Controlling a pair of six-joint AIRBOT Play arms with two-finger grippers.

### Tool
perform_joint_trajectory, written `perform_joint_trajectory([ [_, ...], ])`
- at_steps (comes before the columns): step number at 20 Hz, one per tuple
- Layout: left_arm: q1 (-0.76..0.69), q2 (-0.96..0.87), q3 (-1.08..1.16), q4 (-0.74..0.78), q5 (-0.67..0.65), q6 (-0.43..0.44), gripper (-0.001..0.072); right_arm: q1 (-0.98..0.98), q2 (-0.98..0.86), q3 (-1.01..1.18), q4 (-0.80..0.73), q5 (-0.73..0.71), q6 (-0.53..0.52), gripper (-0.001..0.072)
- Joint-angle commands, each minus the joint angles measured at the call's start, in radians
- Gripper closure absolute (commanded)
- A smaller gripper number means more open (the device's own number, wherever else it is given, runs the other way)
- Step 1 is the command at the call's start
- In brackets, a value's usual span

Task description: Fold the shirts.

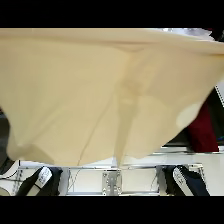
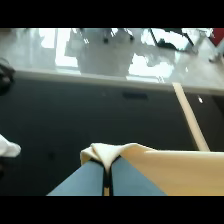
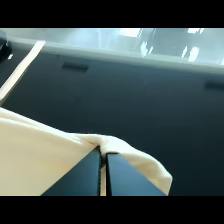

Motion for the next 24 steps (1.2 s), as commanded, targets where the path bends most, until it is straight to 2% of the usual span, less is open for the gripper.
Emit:
perform_joint_trajectory([
  [1, -0.232, -0.211, 0.002, 0.251, -0.137, -0.011, 0.0700, 0.004, -0.231, 0.026, 0.126, 0.066, 0.006, 0.0693],
  [4, -0.439, -0.415, -0.048, 0.643, -0.109, -0.049, 0.0699, 0.087, -0.461, 0.006, 0.103, 0.052, -0.014, 0.0692],
  [6, -0.486, -0.557, -0.048, 0.804, 0.025, -0.151, 0.0700, 0.166, -0.612, -0.024, 0.037, 0.005, -0.030, 0.0692],
  [8, -0.491, -0.674, -0.048, 0.809, 0.181, -0.216, 0.0699, 0.235, -0.766, -0.035, -0.027, -0.092, -0.029, 0.0692],
  [10, -0.501, -0.756, -0.047, 0.810, 0.290, -0.232, 0.0700, 0.281, -0.899, -0.031, -0.033, -0.270, -0.013, 0.0692],
  [12, -0.503, -0.794, -0.048, 0.809, 0.363, -0.250, 0.0699, 0.308, -0.994, -0.005, -0.033, -0.454, 0.027, 0.0692],
  [14, -0.506, -0.800, -0.048, 0.806, 0.383, -0.254, 0.0698, 0.322, -1.049, 0.040, -0.034, -0.541, 0.034, 0.0692],
  [16, -0.512, -0.800, -0.048, 0.806, 0.342, -0.254, 0.0698, 0.325, -1.061, 0.071, -0.035, -0.526, 0.034, 0.0692],
  [19, -0.525, -0.804, -0.072, 0.811, 0.267, -0.230, 0.0699, 0.331, -1.059, 0.079, -0.071, -0.372, 0.034, 0.0693],
  [22, -0.539, -0.803, -0.145, 0.874, 0.220, -0.228, 0.0699, 0.383, -1.054, 0.067, -0.292, -0.205, 0.090, 0.0694],
  [24, -0.546, -0.803, -0.197, 0.922, 0.208, -0.228, 0.0699, 0.419, -1.054, 0.061, -0.389, -0.156, 0.106, 0.0694],
])
